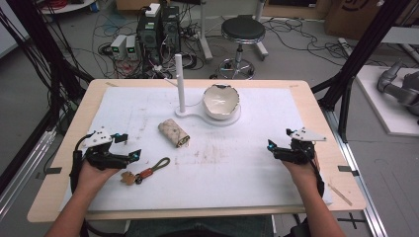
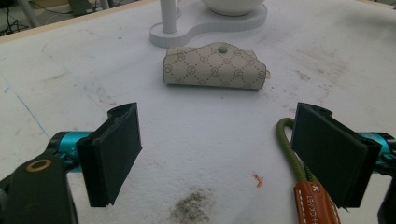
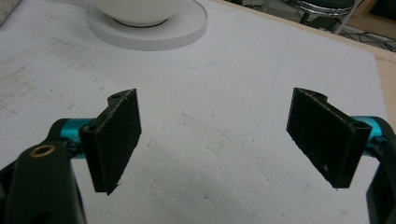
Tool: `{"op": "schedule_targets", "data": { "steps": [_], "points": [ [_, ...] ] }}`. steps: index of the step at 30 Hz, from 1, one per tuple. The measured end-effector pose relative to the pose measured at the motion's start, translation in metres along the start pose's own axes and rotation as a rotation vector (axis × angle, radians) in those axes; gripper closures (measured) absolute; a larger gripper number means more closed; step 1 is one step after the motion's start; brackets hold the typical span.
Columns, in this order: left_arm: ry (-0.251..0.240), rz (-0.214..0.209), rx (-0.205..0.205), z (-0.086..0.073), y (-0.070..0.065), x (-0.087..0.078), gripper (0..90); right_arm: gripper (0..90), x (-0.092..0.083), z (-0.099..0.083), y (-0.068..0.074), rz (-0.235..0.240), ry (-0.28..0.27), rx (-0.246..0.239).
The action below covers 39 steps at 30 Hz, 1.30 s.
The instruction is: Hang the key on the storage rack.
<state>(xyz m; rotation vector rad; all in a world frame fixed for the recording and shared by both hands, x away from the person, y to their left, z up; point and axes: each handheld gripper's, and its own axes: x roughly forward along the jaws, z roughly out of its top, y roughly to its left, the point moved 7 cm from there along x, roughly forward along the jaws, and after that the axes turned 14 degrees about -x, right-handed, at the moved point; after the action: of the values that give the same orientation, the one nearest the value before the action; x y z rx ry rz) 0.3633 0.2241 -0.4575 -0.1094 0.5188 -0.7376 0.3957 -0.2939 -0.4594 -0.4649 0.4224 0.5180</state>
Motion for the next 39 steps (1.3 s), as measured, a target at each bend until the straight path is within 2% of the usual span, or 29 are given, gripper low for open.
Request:
{"op": "schedule_targets", "data": {
  "steps": [3,6,14,19,28,29,32,34,39],
  "points": [
    [-0.001,-0.007,-0.002,0.0,0.0,0.001,16.1,18.1,0.002,-0.001,0.0,0.004,0.005,0.0],
    [0.02,-0.011,0.004,-0.002,-0.002,0.004,16.1,18.1,0.003,-0.003,0.001,0.015,0.016,-0.002],
    [0.025,-0.031,0.02,-0.001,-0.007,0.004,16.1,18.1,0.0,-0.003,0.0,0.0,0.015,0.002],
    [0.031,-0.046,0.016,-0.003,-0.009,0.003,16.1,18.1,0.002,-0.003,0.001,0.004,0.022,-0.001],
    [0.088,-0.063,0.035,-0.01,-0.015,0.006,16.1,18.1,0.004,-0.003,0.001,0.008,0.027,-0.006],
    [0.107,-0.073,0.047,-0.012,-0.018,0.007,16.1,18.1,0.005,-0.003,0.001,0.008,0.026,-0.008],
    [0.123,-0.077,0.054,-0.014,-0.022,0.008,16.1,18.1,0.006,-0.003,0.001,0.011,0.026,-0.01],
    [0.151,-0.083,0.08,-0.017,-0.026,0.01,16.1,18.1,0.007,-0.002,0.001,0.011,0.025,-0.013],
    [0.188,-0.095,0.098,-0.022,-0.031,0.013,16.1,18.2,0.008,-0.002,0.002,0.013,0.026,-0.017]
  ]
}}
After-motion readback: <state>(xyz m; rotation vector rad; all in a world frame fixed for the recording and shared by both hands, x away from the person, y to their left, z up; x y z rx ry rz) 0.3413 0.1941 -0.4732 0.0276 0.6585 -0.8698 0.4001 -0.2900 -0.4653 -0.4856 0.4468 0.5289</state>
